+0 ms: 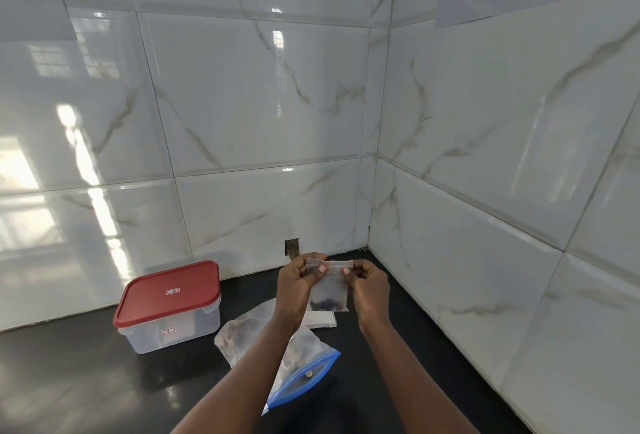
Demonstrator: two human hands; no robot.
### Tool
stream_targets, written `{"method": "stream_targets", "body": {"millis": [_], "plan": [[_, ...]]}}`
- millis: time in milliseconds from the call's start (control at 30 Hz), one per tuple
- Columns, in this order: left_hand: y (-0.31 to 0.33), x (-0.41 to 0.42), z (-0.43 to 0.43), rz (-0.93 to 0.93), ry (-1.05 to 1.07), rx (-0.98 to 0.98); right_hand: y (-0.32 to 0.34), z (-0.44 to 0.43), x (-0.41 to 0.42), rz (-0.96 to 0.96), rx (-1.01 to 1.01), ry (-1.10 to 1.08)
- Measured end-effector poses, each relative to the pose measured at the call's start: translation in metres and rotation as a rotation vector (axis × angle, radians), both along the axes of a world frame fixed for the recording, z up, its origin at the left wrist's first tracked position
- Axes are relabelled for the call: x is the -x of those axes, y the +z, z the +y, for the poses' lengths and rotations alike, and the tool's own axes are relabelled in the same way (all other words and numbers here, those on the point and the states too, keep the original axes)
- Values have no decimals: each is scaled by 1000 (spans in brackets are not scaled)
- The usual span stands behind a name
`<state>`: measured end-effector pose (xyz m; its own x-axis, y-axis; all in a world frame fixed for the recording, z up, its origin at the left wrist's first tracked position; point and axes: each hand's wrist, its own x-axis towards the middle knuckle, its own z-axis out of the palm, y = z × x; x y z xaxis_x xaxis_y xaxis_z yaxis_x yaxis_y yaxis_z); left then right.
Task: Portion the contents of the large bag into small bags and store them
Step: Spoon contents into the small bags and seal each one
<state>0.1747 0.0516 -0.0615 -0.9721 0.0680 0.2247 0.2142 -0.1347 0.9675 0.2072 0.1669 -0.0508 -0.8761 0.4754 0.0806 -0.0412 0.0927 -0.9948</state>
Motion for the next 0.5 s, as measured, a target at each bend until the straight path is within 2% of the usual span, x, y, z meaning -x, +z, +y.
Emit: {"method": "stream_targets", "body": {"millis": [133,267,367,500], "plan": [[2,0,1,26,7,53,-1,1,-1,1,3,-5],[1,3,3,-22,197,131,1,5,-1,-14,-15,-57],[1,5,7,-54,251,189,-1,7,0,-18,9,-96],[3,5,12,-107,260,102,-4,10,3,-21,72,-95]]}}
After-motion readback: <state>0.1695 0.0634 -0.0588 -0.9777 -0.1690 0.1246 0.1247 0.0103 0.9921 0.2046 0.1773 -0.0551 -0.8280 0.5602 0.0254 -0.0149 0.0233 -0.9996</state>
